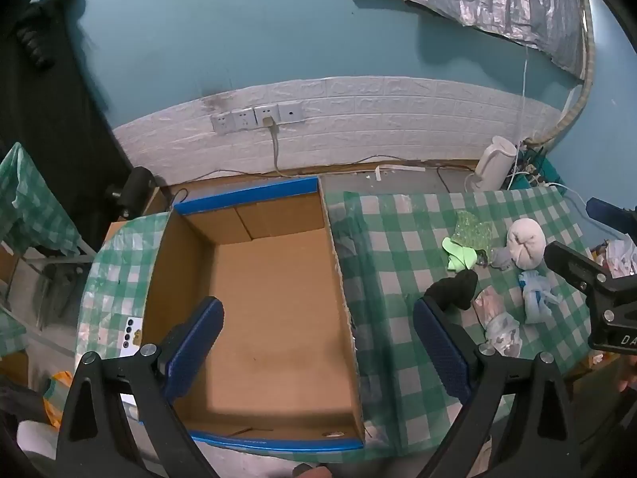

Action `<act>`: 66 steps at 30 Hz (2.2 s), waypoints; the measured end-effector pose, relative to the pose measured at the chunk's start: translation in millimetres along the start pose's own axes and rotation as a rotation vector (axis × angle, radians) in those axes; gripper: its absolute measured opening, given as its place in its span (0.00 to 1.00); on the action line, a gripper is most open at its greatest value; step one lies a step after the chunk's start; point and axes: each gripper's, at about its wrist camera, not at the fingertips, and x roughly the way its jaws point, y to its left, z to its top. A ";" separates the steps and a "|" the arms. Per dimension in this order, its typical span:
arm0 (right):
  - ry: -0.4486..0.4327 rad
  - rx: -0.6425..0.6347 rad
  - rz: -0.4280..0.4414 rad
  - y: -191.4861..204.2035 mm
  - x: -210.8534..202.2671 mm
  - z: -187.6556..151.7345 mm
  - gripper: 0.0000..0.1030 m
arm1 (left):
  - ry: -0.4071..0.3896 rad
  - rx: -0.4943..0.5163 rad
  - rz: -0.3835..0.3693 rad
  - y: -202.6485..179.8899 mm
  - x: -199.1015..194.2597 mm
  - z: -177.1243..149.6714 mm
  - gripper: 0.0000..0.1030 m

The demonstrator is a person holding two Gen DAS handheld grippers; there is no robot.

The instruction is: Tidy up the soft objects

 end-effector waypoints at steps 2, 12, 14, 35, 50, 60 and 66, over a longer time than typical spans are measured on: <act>0.001 -0.001 -0.002 0.1 -0.1 0.2 0.98 | -0.004 0.000 0.006 0.0 -0.2 -0.1 0.94; 0.002 -0.003 -0.004 -0.7 -0.5 0.5 0.98 | -0.017 0.030 0.030 -10.4 -1.6 0.1 0.94; 0.003 -0.003 -0.005 -1.4 -0.2 -0.1 0.98 | -0.014 0.022 0.027 -10.1 -0.3 1.3 0.94; 0.008 0.000 -0.010 -3.6 2.0 -3.4 0.98 | -0.037 0.017 0.022 -8.7 -7.7 -1.8 0.94; 0.011 -0.002 -0.012 -3.6 2.2 -2.4 0.98 | -0.035 0.015 0.018 -7.1 -7.9 -1.1 0.94; 0.011 -0.003 -0.014 -4.1 2.0 -2.7 0.98 | -0.035 0.020 0.018 -9.7 -9.3 -4.0 0.94; 0.013 -0.004 -0.015 -4.2 2.2 -2.9 0.98 | -0.034 0.016 0.016 -9.5 -9.1 -3.8 0.94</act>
